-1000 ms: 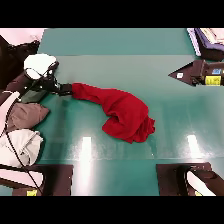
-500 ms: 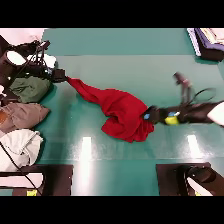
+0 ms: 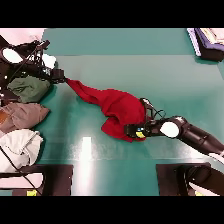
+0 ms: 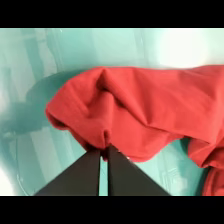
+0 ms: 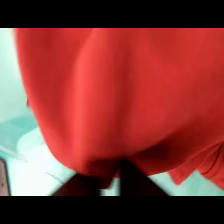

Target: Fold the shirts.

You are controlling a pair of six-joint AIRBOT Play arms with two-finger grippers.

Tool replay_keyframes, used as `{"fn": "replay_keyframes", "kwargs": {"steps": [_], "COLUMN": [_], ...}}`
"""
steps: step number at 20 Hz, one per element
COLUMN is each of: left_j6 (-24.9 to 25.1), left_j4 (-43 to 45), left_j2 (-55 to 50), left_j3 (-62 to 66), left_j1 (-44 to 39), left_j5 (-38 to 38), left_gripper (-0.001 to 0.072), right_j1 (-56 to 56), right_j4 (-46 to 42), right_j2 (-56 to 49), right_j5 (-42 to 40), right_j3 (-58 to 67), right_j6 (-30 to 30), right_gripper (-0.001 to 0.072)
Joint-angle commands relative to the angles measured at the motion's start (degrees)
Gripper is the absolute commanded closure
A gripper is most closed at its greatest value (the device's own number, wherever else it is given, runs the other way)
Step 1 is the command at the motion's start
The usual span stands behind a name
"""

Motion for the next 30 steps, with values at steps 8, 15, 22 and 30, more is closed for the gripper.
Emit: {"fn": "replay_keyframes", "kwargs": {"steps": [8, 15, 22, 30], "left_j6": [0.2, 0.3, 0.3, -0.7], "left_j4": [0.8, 0.7, -5.1, -4.8], "left_j2": [17.9, 29.9, 35.2, 33.7], "left_j3": [10.4, 32.8, 37.2, 12.9], "left_j1": [0.0, 0.0, 0.0, 0.0], "left_j5": [4.1, 3.3, 0.2, -14.4], "left_gripper": [0.0678, 0.0678, 0.0678, 0.0677], "right_j1": [-13.8, -40.2, -56.7, -58.6], "right_j4": [-9.2, -10.9, -9.7, 3.7], "right_j2": [18.5, 29.0, 25.2, 4.8], "right_j5": [-3.7, 15.3, 31.9, 60.0], "right_j3": [10.5, 39.3, 59.7, 65.9], "right_j6": [-0.3, -15.8, -21.9, -21.8], "right_gripper": [0.0696, 0.0696, 0.0696, 0.0696]}}
